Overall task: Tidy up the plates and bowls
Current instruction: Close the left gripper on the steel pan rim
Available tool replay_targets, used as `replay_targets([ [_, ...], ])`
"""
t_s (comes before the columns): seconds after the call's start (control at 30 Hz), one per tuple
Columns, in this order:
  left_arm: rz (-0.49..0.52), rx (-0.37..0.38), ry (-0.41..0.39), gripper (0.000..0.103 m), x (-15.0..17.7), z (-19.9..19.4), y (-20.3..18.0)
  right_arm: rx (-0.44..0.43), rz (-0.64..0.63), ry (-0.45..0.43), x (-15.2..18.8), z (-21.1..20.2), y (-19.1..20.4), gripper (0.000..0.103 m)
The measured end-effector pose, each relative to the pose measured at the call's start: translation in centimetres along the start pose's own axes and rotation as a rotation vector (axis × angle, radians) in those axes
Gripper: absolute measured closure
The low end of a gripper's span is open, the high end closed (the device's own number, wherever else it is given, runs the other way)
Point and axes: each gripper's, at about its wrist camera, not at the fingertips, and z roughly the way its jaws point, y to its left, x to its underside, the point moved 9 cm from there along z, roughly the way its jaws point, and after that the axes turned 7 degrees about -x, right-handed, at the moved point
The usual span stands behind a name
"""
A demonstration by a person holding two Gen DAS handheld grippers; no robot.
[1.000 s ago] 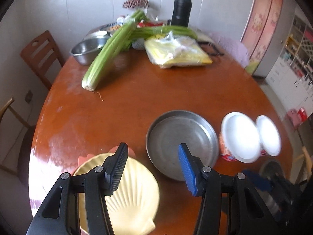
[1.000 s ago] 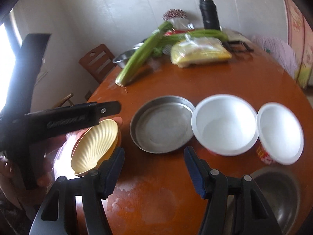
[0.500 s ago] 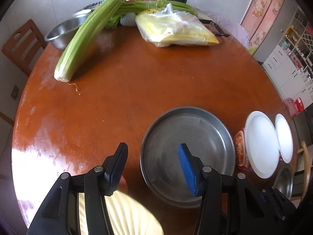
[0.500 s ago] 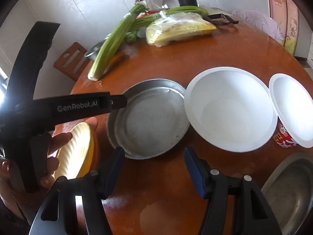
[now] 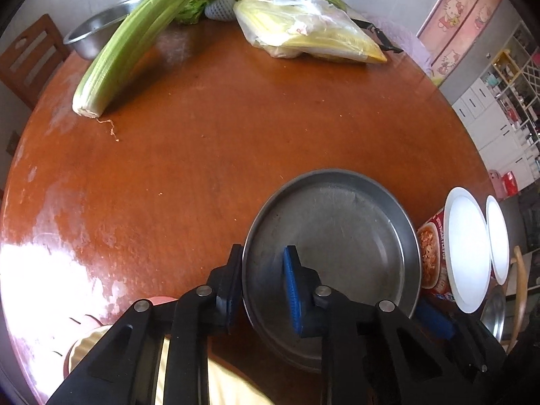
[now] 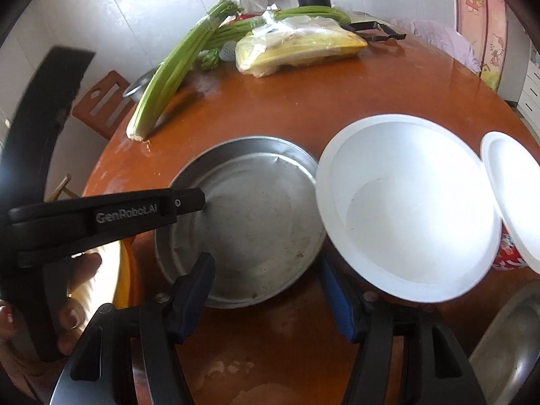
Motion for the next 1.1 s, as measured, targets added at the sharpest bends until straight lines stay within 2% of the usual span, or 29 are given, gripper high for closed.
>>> replay_targets([
  [0.17,-0.011,0.003,-0.013,0.079,0.1,-0.6,0.2,-0.008,-0.006,-0.007,-0.1,-0.1,0.1,0.039],
  [0.7,-0.024,0.006,-0.109,0.079,1.0,-5.8,1.1,-0.06,-0.064,-0.087,-0.5,-4.2,2.4,0.039],
  [1.1,-0.065,-0.009,-0.167,0.078,3.1,-9.0,2.6,-0.101,-0.134,-0.131,-0.1,-7.1,4.9,0.039],
])
